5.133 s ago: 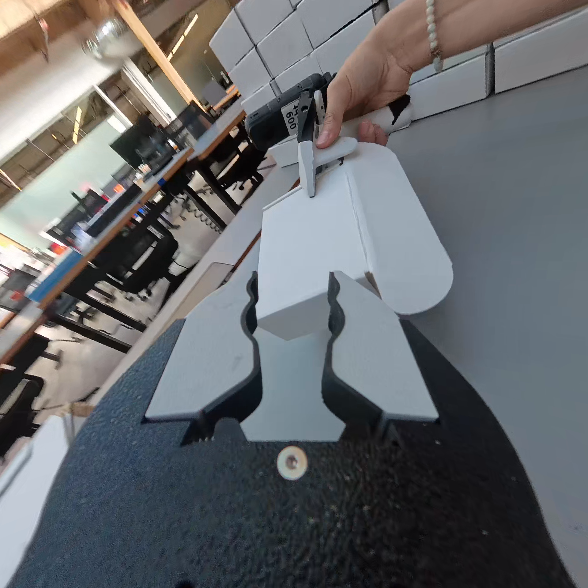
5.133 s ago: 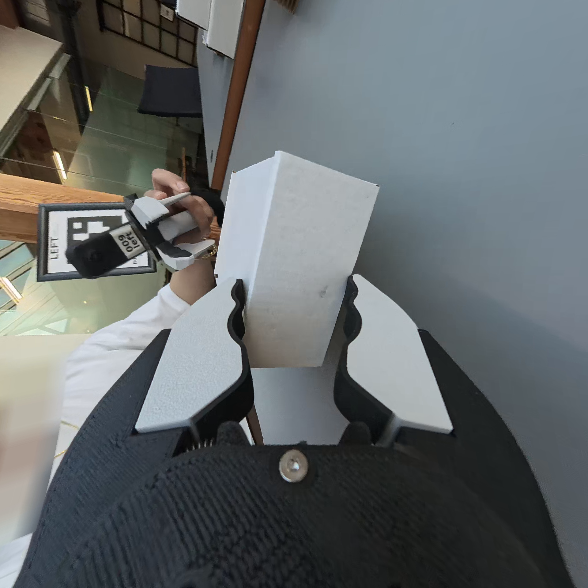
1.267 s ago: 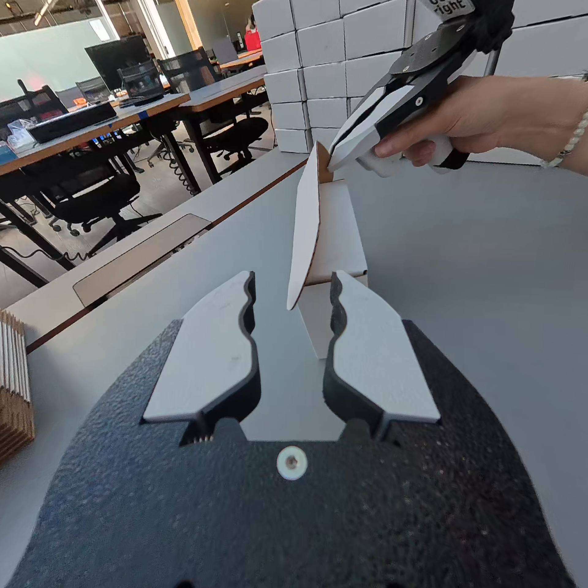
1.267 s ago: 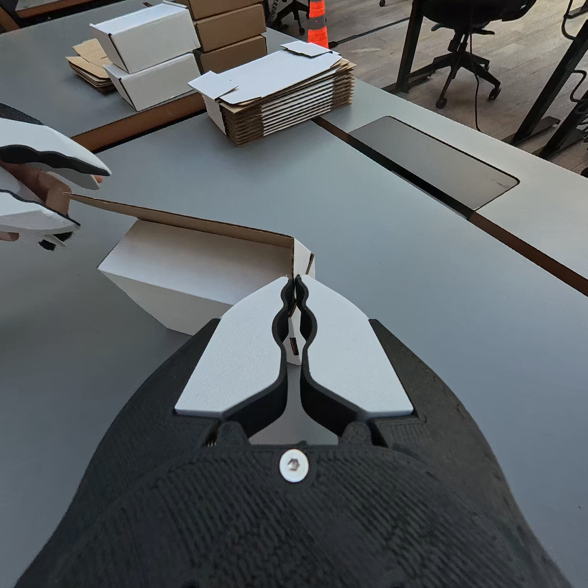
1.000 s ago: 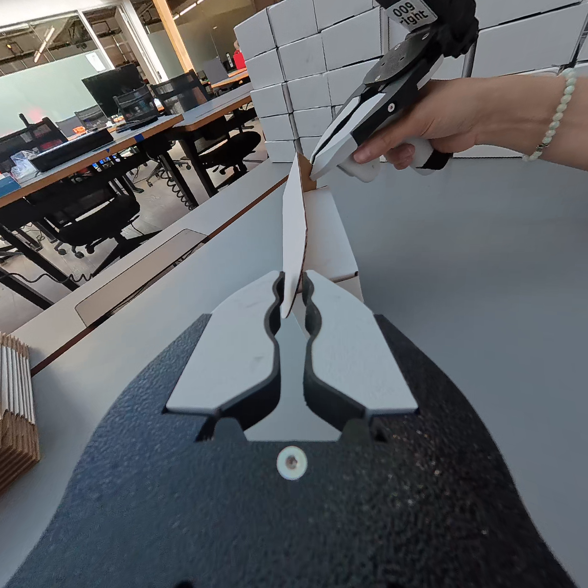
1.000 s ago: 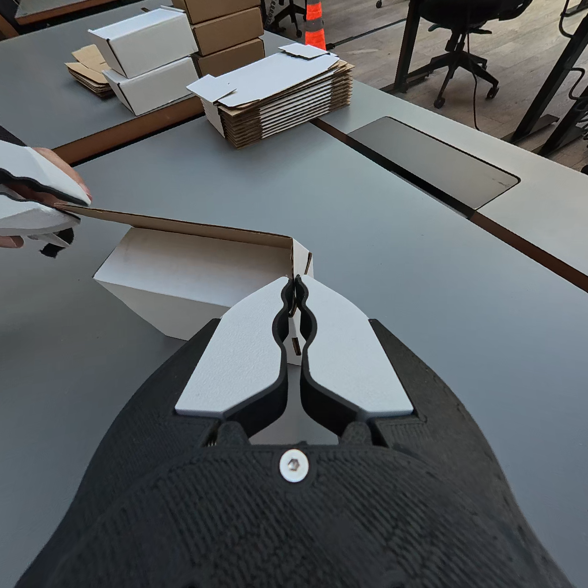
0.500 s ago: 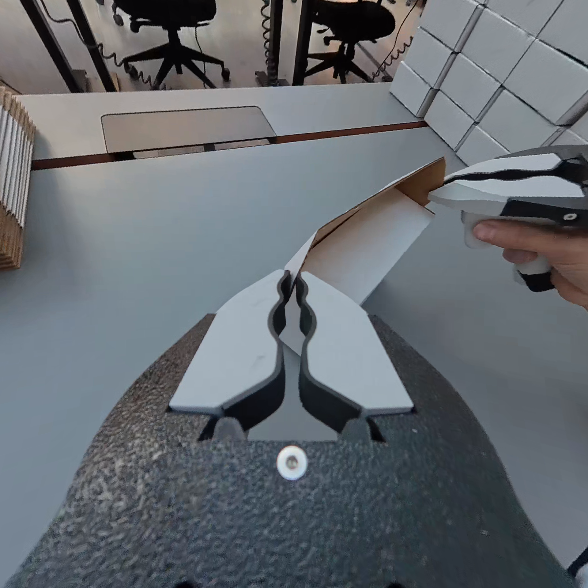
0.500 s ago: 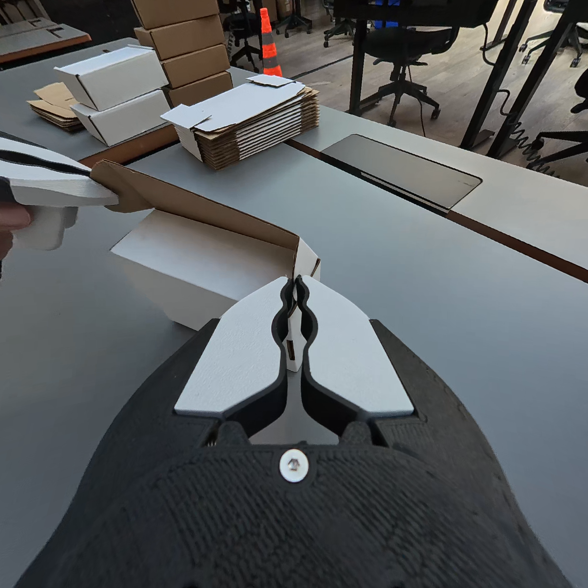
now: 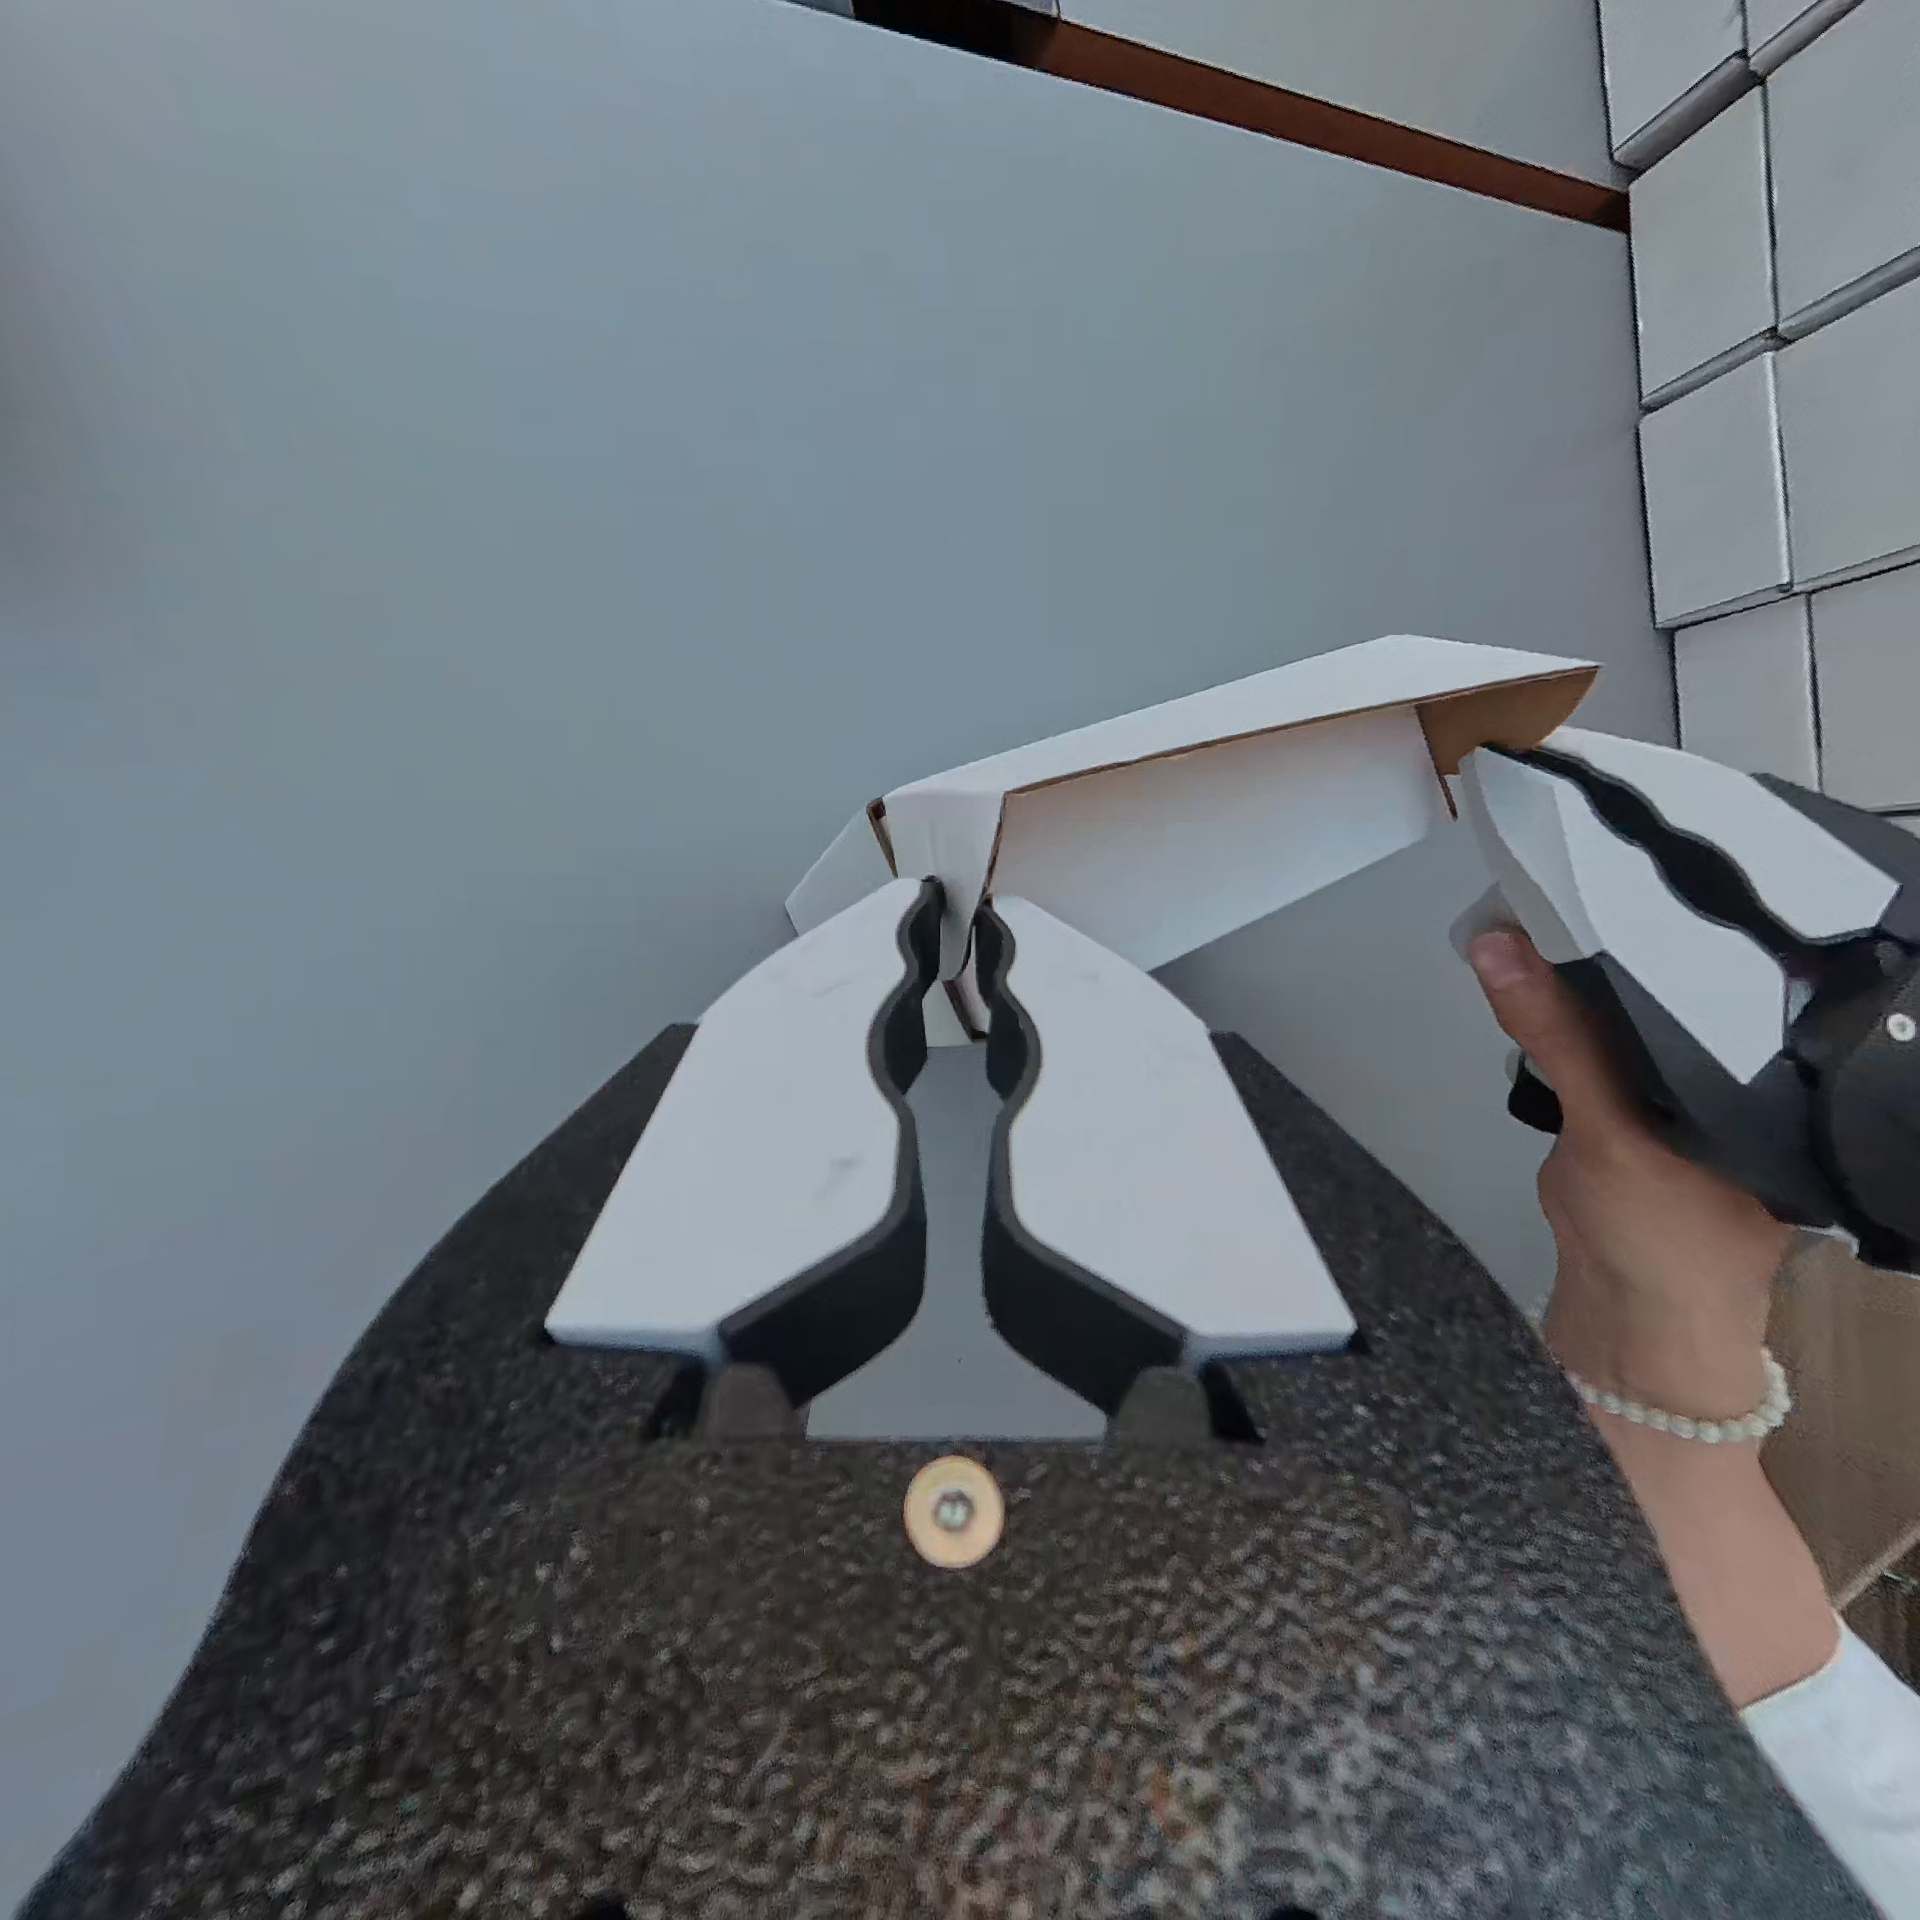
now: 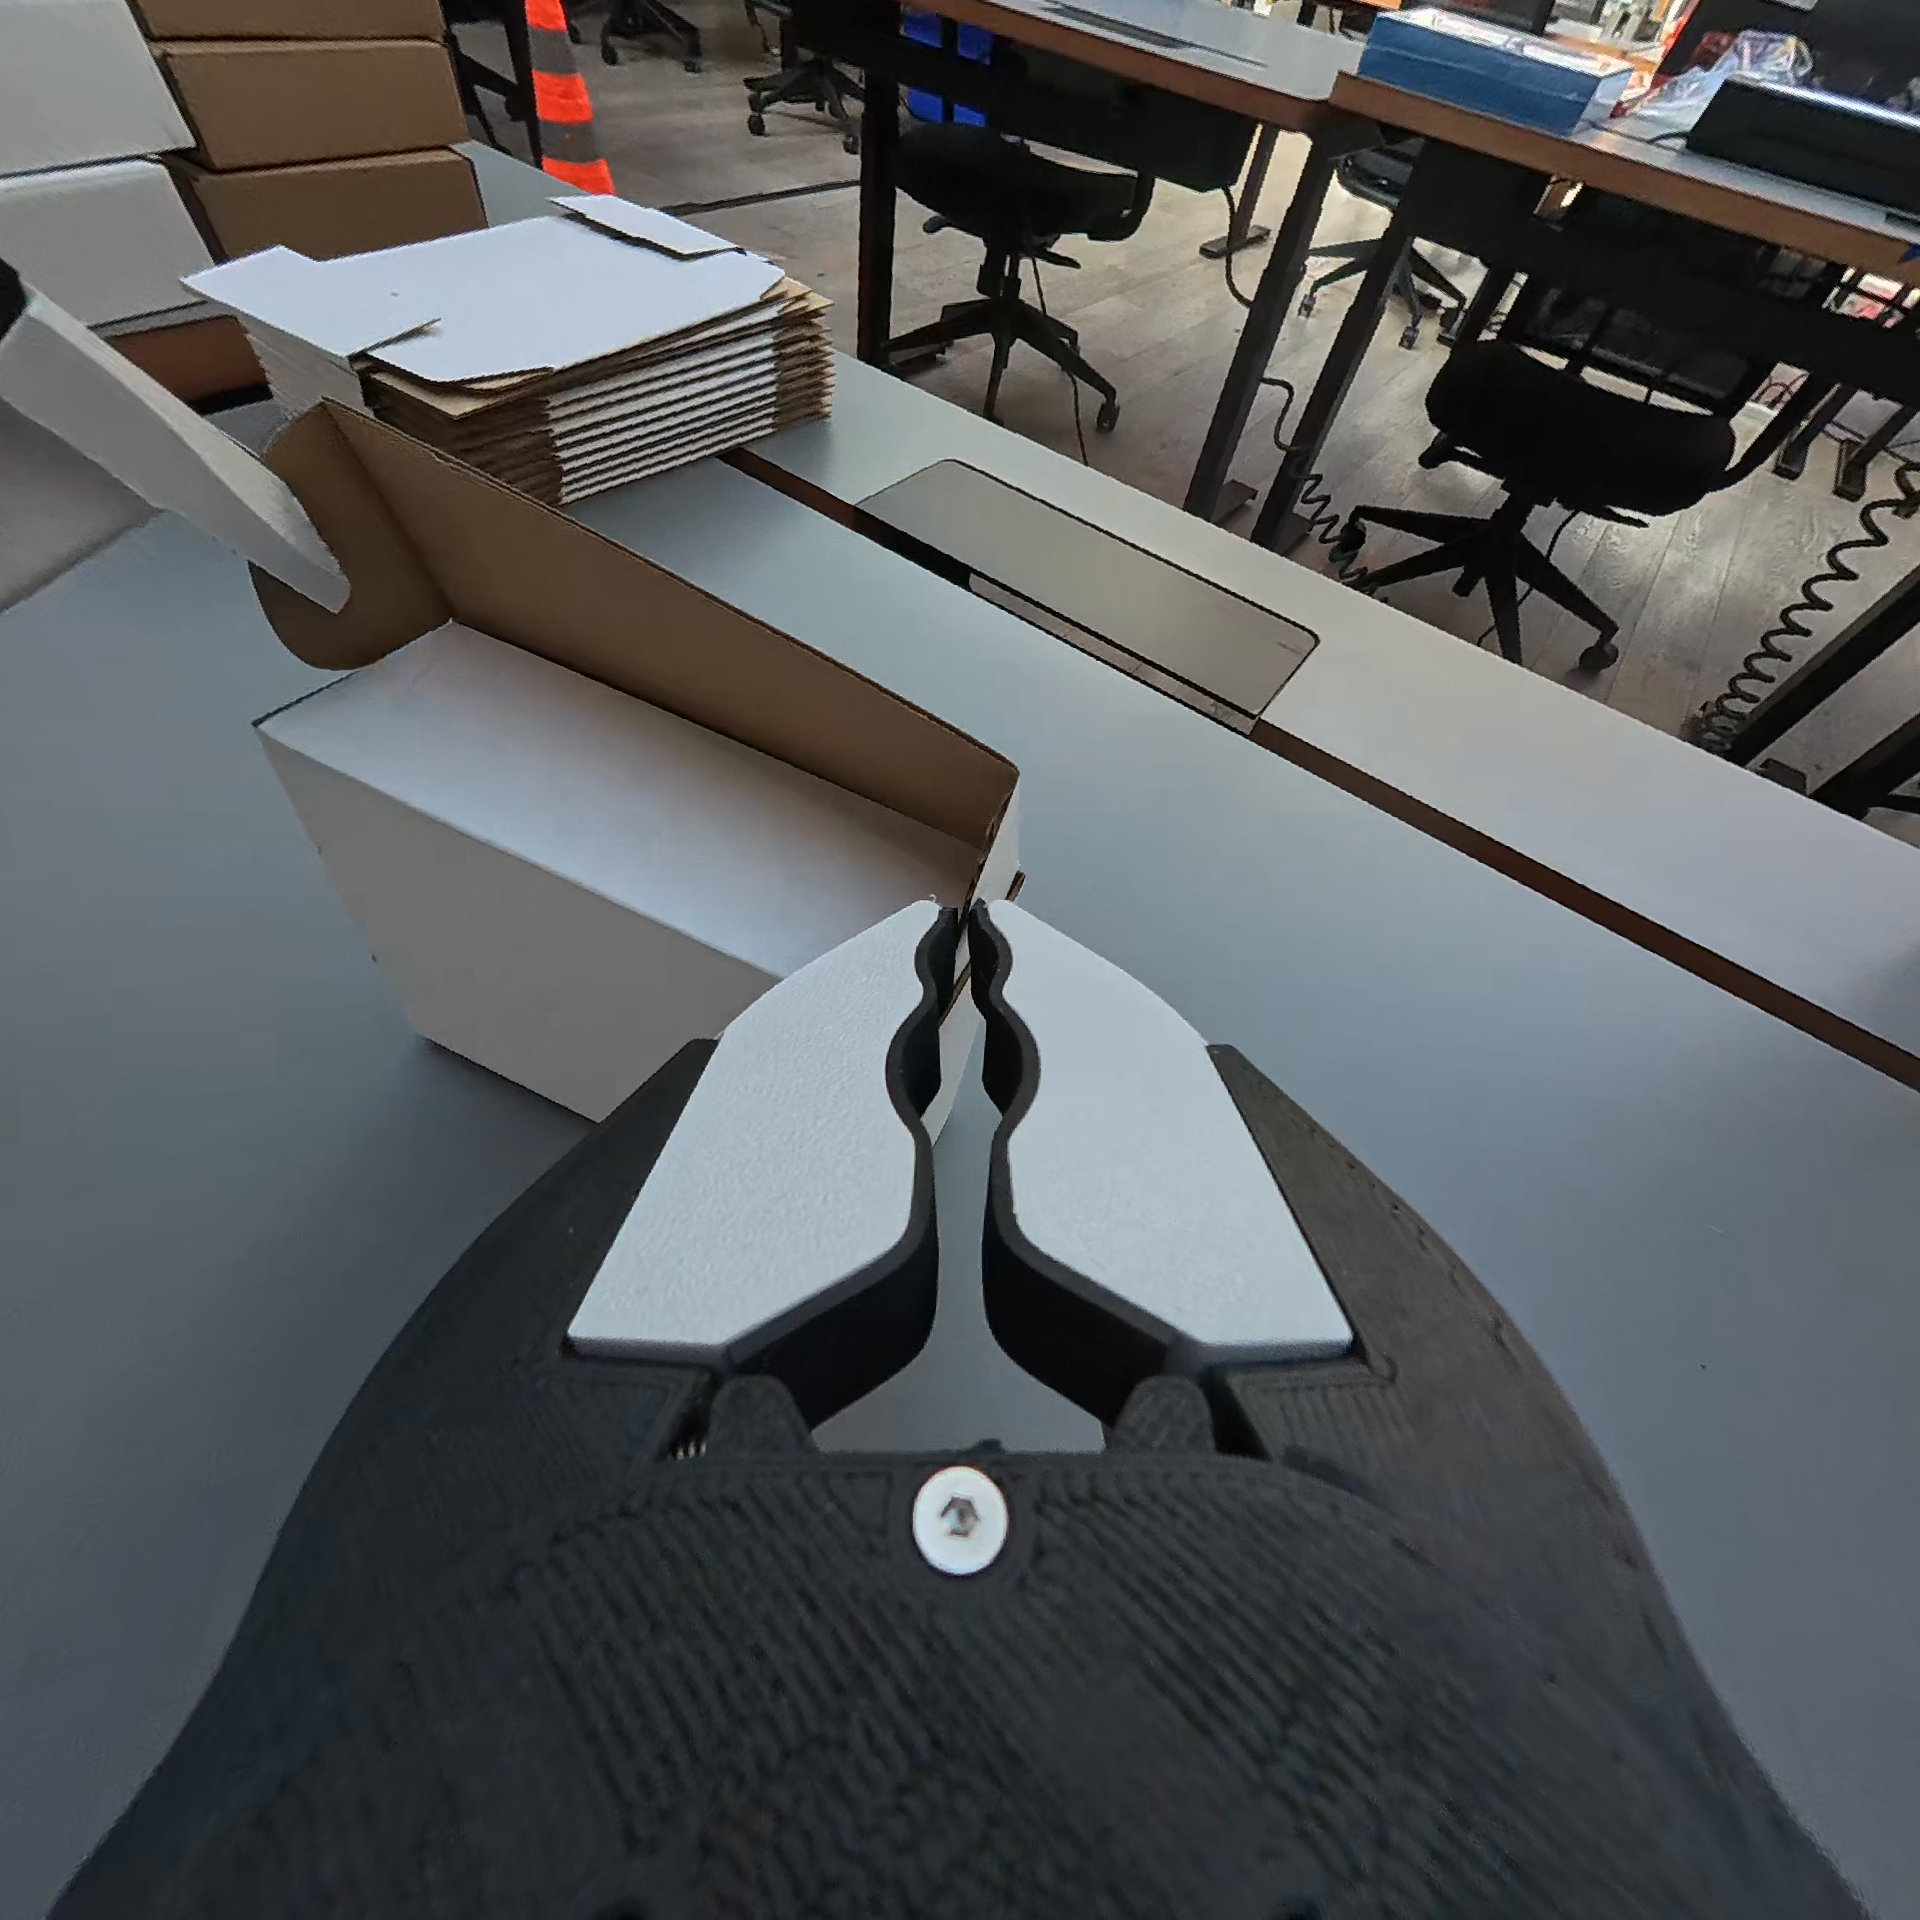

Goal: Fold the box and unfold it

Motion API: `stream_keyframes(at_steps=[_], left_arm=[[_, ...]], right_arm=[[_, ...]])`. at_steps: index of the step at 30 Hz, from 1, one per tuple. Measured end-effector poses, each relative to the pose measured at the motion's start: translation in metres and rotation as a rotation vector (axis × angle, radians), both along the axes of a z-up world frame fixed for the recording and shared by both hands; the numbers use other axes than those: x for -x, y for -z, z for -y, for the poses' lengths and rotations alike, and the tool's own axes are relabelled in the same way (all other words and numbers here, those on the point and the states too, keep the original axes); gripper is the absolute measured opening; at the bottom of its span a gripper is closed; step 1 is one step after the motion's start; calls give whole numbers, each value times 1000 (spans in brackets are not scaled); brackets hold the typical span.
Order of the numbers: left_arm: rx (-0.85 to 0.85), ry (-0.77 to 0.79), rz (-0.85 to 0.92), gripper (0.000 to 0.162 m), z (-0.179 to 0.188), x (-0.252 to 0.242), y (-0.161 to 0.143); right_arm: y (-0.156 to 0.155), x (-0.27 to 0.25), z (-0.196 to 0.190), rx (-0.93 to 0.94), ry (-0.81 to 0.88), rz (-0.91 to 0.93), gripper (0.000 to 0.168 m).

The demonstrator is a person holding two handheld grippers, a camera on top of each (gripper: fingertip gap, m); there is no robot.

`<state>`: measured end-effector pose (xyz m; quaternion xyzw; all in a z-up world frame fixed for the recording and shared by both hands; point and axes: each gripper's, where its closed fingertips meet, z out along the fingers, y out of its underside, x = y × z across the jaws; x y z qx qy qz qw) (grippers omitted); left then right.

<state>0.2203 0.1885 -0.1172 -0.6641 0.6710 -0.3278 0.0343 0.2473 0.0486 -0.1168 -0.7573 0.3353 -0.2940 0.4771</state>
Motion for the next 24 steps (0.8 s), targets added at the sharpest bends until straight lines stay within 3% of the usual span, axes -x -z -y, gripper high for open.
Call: stream_keyframes(at_steps=[1, 12, 21, 24], left_arm=[[16, -17, -20, 5, -2, -2, 0], [304, -137, -179, 7, -8, -3, -3], [6, -44, -39, 3, -10, 6, 5], [37, -76, -7, 3, -9, 9, 7]], right_arm=[[0, 1, -2, -6, 5, -1, 3], [0, 9, -11, 120, 19, 81, 3], [2, 15, -11, 38, 9, 72, 3], [3, 17, -11, -5, 16, 62, 3]])
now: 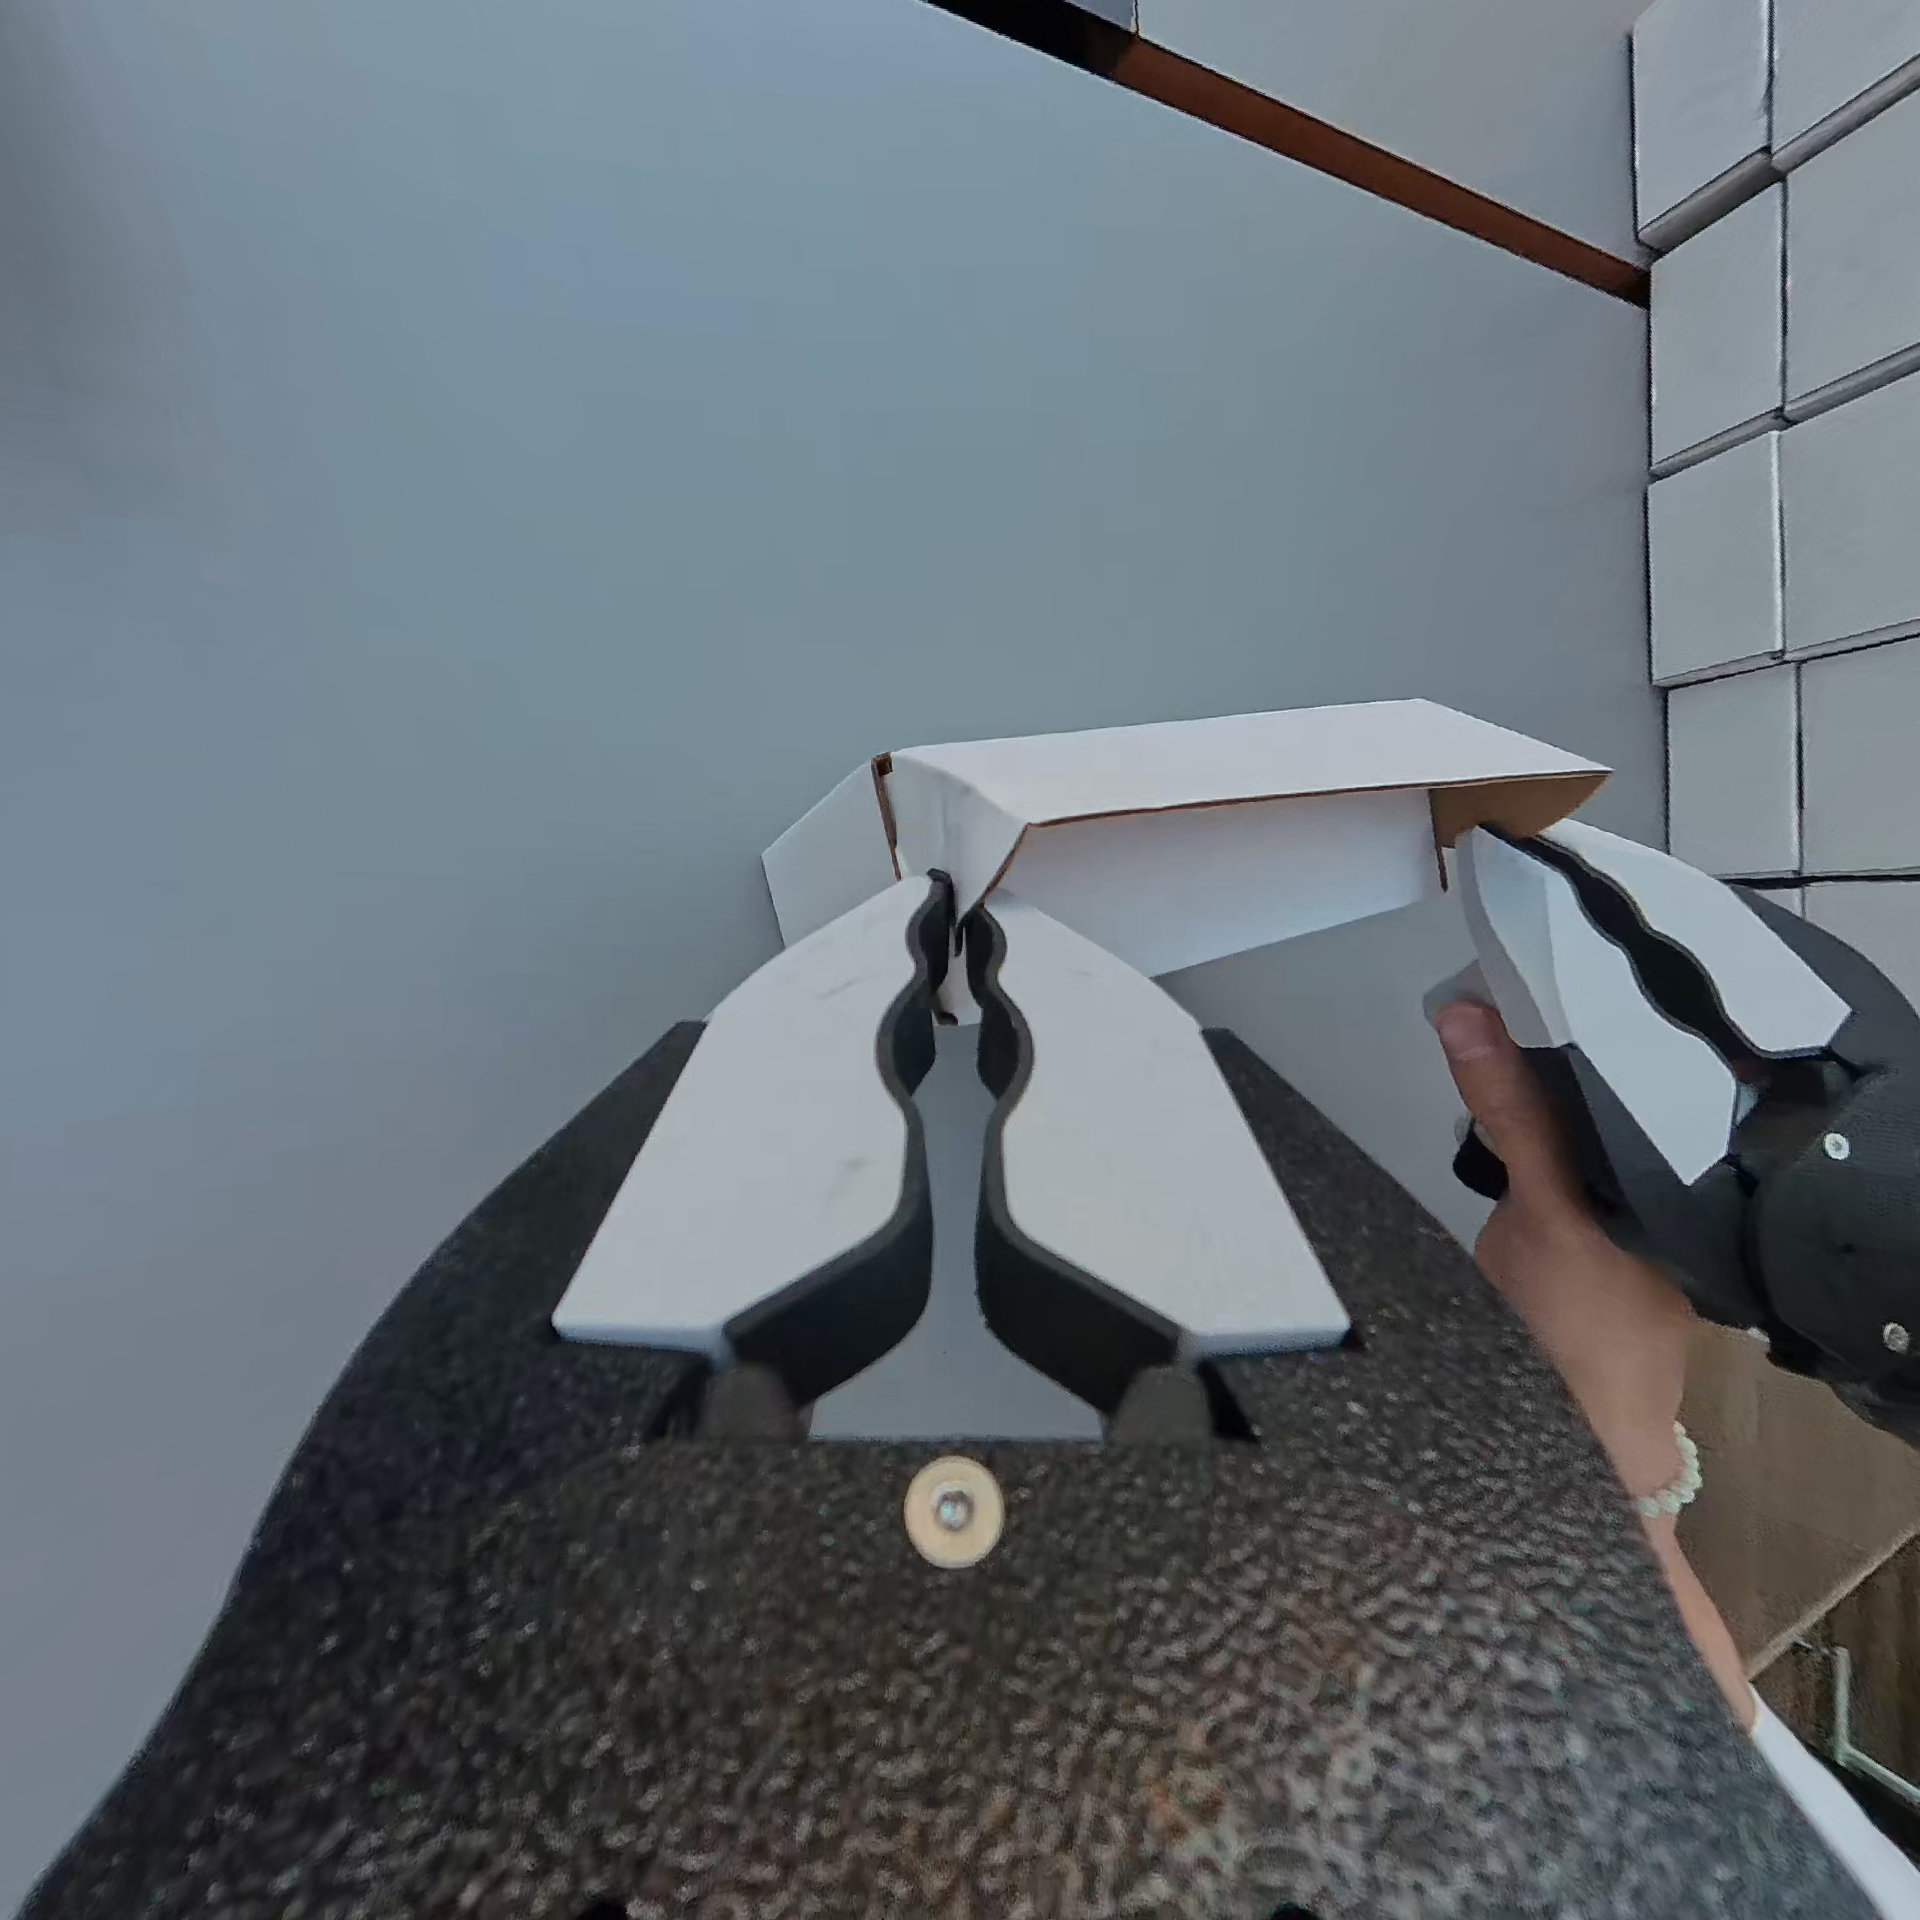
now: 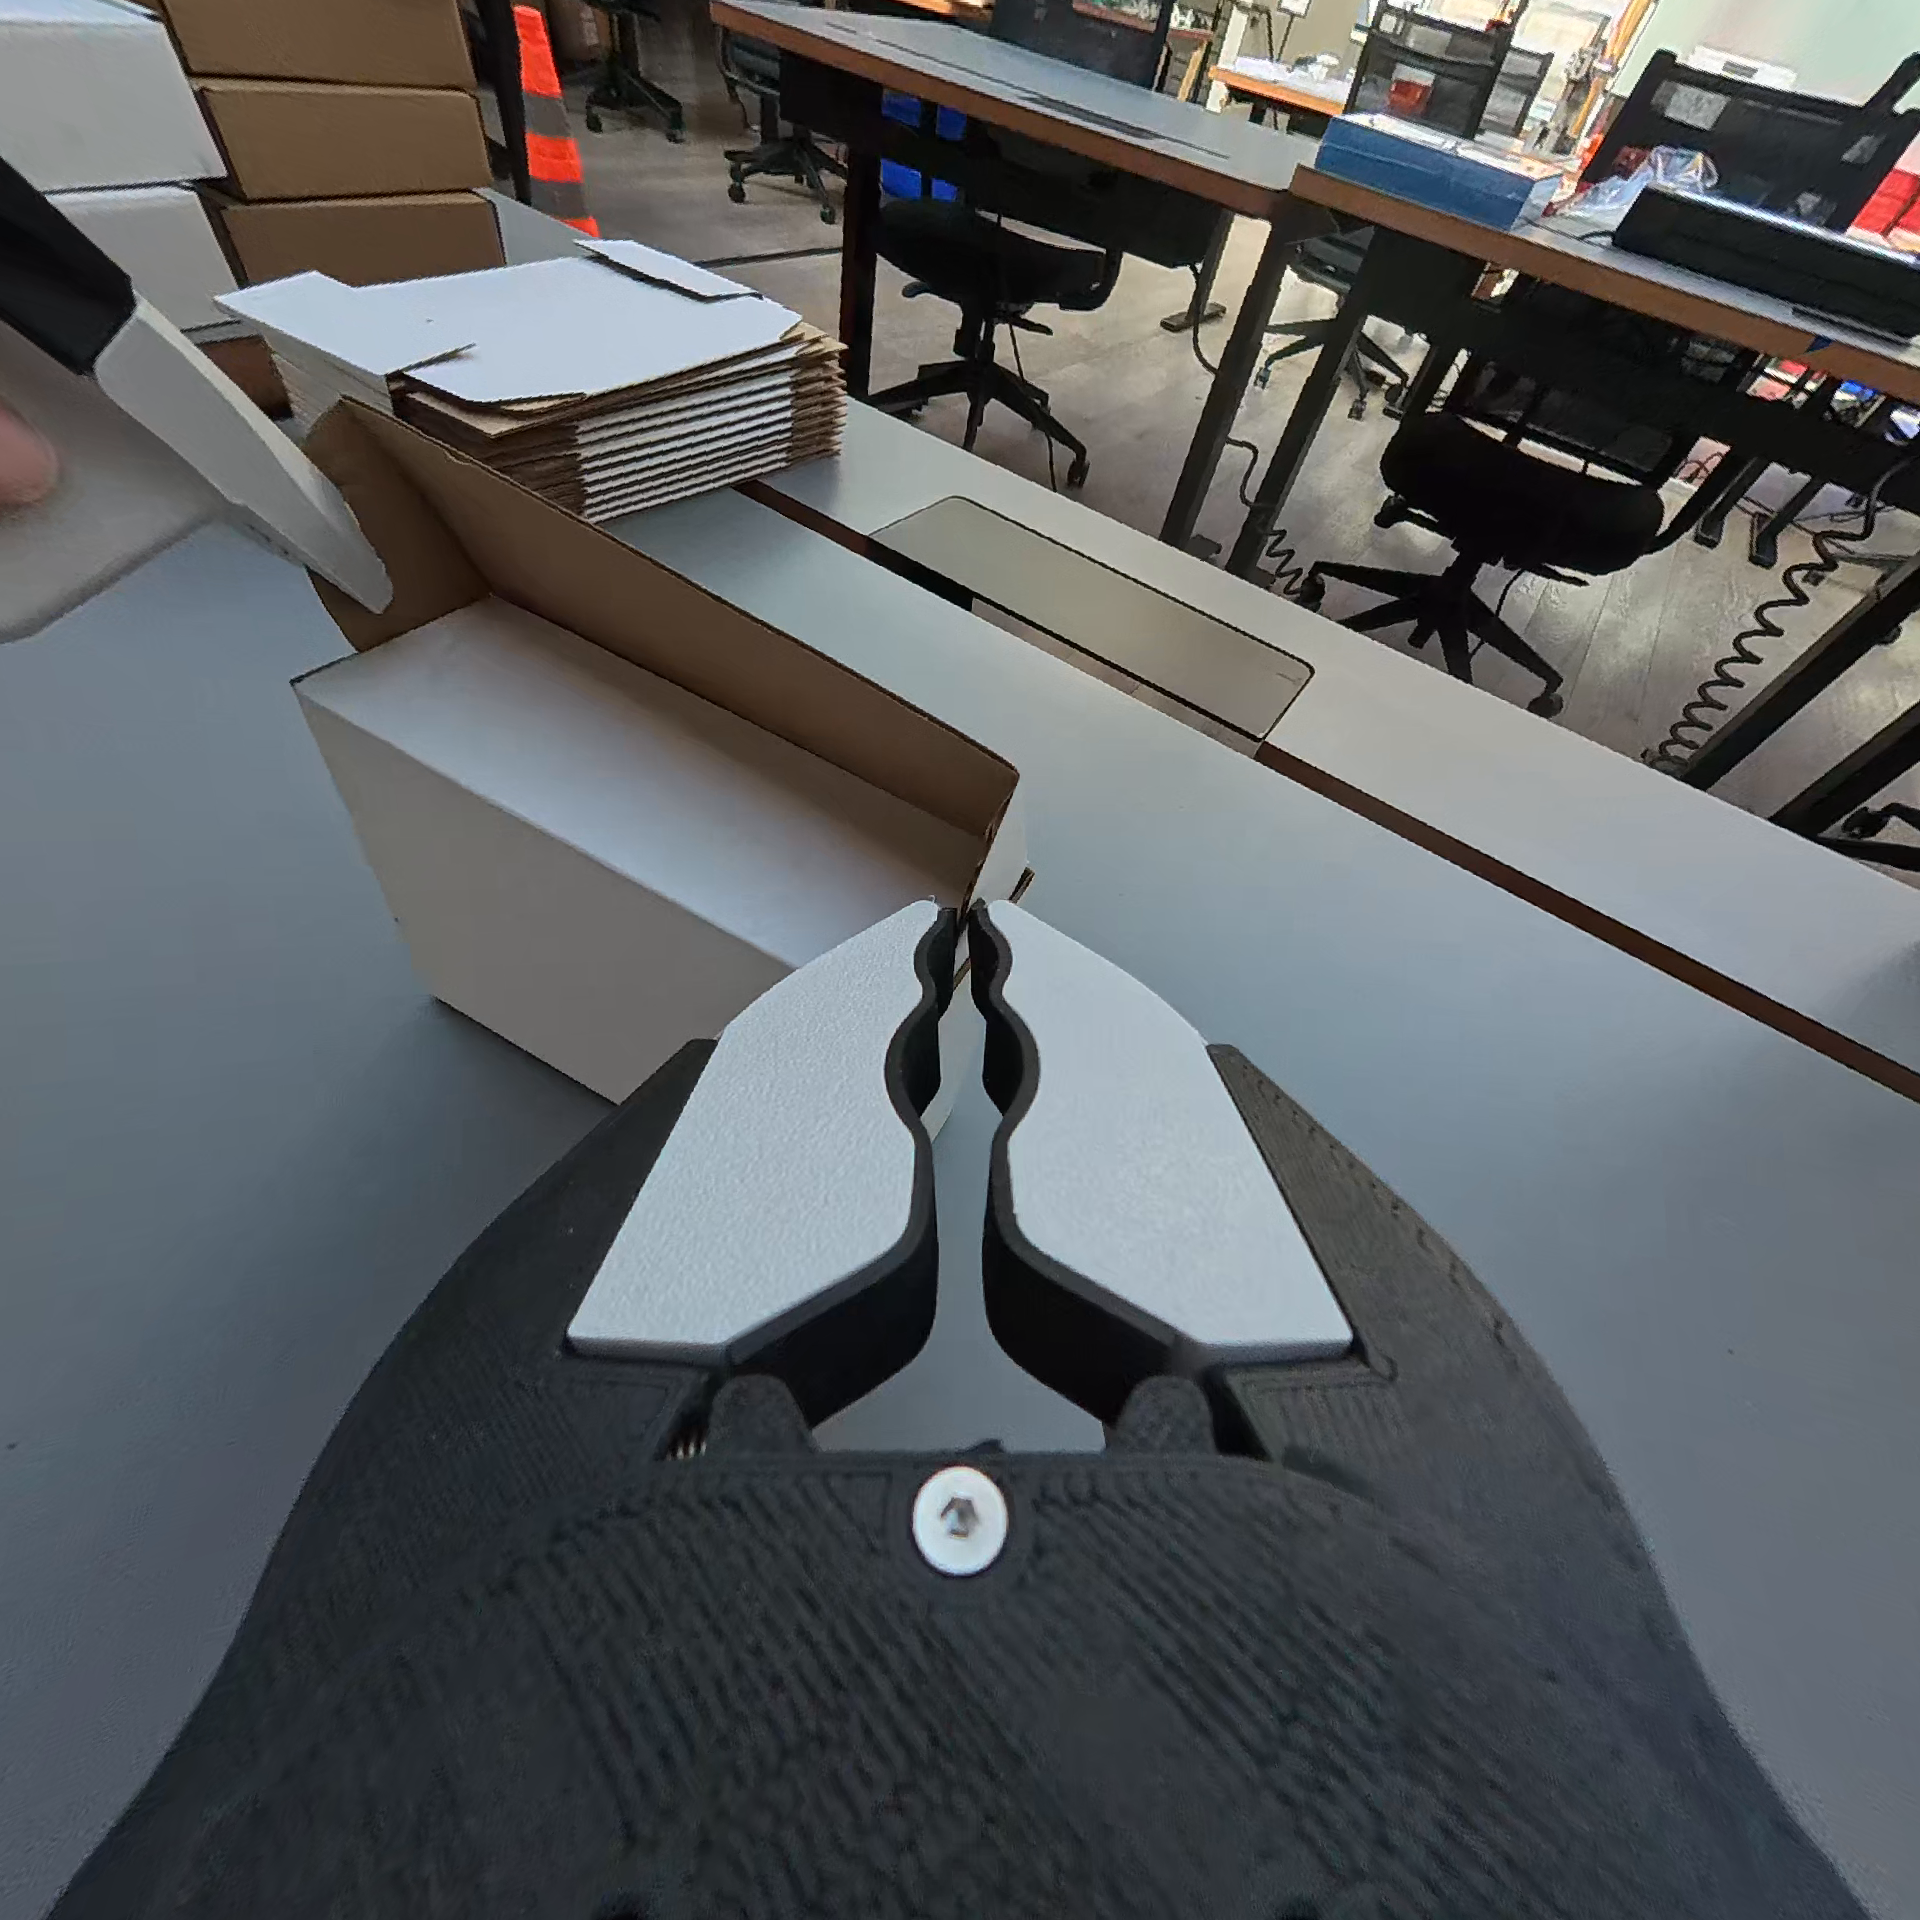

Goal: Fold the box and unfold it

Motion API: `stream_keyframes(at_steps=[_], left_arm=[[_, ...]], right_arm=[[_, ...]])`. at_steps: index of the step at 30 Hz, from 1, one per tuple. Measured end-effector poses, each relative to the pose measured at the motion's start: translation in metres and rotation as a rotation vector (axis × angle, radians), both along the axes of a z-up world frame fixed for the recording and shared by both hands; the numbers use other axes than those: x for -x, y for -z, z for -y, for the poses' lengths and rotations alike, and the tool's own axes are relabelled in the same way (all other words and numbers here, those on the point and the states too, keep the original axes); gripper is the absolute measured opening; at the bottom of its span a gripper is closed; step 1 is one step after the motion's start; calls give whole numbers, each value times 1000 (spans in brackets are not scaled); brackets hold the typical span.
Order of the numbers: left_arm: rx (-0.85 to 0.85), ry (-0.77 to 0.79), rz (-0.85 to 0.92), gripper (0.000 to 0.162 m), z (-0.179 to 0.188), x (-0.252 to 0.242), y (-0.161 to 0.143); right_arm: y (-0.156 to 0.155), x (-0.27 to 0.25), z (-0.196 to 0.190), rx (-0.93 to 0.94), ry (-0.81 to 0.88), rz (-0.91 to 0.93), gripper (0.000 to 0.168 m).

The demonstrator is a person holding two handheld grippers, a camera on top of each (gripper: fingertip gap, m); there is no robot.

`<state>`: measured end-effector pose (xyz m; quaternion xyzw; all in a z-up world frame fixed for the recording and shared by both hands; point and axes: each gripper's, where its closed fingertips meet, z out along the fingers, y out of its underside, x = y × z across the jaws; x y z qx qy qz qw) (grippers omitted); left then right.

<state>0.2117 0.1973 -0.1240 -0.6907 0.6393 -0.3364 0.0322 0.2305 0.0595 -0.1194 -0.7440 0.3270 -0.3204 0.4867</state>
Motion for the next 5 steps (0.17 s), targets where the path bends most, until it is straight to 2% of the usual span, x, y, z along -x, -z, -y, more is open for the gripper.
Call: stream_keyframes(at_steps=[3, 5], left_arm=[[77, -18, -21, 3, 1, 1, 0], [36, 30, -29, 3, 0, 4, 1]], right_arm=[[0, -1, 0, 6, 0, -10, 3], [1, 1, 0, 38, 1, -5, 3]])
